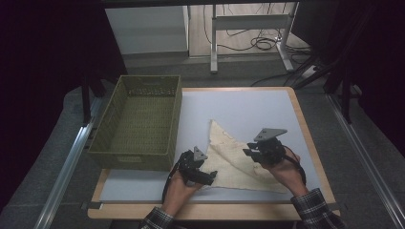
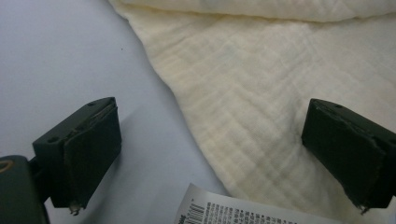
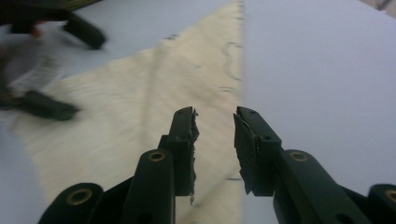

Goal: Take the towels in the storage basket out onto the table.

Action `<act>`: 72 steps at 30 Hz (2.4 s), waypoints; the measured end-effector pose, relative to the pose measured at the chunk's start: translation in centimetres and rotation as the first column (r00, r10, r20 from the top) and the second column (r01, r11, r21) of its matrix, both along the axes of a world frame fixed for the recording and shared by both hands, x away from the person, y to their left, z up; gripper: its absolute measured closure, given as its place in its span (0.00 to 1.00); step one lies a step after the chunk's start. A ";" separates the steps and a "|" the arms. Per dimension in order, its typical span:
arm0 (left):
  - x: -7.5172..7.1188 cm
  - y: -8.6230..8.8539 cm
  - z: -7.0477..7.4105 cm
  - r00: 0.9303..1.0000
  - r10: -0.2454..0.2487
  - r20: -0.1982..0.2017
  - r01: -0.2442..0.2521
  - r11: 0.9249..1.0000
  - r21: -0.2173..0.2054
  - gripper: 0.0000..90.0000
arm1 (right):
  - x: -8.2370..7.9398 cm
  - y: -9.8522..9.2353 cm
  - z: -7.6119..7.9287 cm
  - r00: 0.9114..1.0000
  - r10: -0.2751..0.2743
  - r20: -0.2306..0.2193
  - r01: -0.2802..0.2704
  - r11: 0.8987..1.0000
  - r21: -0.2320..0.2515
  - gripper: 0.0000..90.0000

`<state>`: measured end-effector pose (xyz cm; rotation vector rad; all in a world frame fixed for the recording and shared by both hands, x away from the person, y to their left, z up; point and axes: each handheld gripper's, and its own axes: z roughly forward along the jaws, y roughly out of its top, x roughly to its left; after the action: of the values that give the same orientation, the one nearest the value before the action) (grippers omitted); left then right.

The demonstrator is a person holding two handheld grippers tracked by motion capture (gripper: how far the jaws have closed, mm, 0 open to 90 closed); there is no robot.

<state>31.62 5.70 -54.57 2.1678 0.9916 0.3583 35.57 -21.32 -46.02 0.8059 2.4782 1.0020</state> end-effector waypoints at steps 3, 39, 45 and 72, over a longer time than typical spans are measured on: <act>0.0 0.0 0.0 1.000 0.003 -0.002 -0.003 1.000 -0.002 0.05 | 1.9 -0.9 -0.8 0.998 -0.061 -0.026 0.062 0.998 0.014 0.69; 0.0 0.0 0.0 1.000 0.000 -0.003 0.000 1.000 -0.001 0.05 | 11.1 -11.2 0.0 0.919 -0.394 0.023 0.391 0.916 0.084 0.70; 0.0 0.0 0.0 1.000 0.000 -0.006 0.000 1.000 -0.001 0.05 | 8.6 -11.5 -0.9 0.936 -0.351 -0.018 0.351 0.931 0.094 0.64; -3.7 2.1 1.5 0.998 -0.064 0.017 0.065 0.995 -0.071 0.54 | -8.9 -12.7 -5.2 0.974 -0.164 -0.154 0.188 0.970 0.156 0.68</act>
<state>27.89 7.77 -53.09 2.1242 0.9109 0.3032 26.71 -34.04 -51.24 1.1663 2.4050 1.1369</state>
